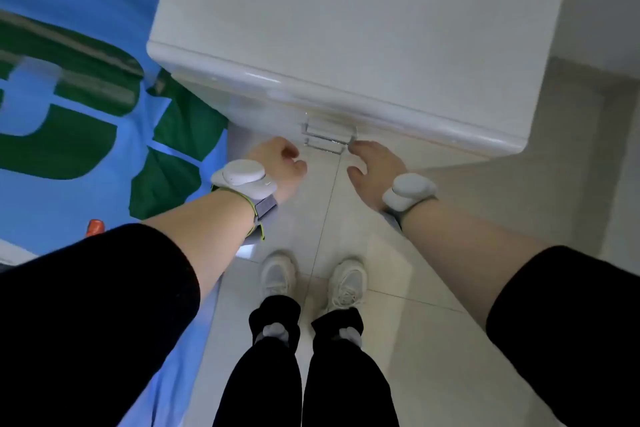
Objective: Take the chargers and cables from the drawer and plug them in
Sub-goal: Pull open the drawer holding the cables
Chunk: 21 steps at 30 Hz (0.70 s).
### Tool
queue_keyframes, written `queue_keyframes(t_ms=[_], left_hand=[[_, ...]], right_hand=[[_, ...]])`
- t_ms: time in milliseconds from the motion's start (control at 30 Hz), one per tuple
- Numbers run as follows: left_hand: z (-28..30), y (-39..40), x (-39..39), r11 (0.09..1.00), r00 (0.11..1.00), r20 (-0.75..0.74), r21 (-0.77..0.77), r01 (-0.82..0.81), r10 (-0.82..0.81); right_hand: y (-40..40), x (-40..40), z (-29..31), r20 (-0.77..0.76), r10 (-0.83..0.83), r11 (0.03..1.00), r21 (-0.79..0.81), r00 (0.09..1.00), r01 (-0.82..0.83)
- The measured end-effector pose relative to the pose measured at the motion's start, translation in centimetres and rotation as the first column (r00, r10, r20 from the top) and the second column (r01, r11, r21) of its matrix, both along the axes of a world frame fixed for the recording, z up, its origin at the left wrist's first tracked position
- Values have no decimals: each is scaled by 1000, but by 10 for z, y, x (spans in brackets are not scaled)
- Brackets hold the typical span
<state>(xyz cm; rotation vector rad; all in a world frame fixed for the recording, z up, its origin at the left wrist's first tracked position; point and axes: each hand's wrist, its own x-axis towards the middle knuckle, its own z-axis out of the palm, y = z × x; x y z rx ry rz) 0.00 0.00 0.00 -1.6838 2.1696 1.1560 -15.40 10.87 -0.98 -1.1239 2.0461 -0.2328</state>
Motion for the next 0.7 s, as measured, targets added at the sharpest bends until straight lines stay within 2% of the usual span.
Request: queue_keyframes(t_ms=[133, 333, 534, 700], left_hand=[[-30, 4, 1, 1000, 998, 56, 14, 13, -13], [-52, 11, 1, 996, 999, 41, 92, 16, -20], [-48, 14, 7, 991, 1000, 10, 134, -1, 0], [-38, 16, 11, 990, 1000, -16, 138, 4, -2]], right_hand=[[-9, -1, -25, -23, 61, 998, 5, 998, -61], [-19, -1, -46, -68, 207, 978, 39, 976, -204], [-16, 10, -43, -101, 184, 983, 18, 978, -183], [0, 28, -31, -77, 242, 968, 89, 967, -235]])
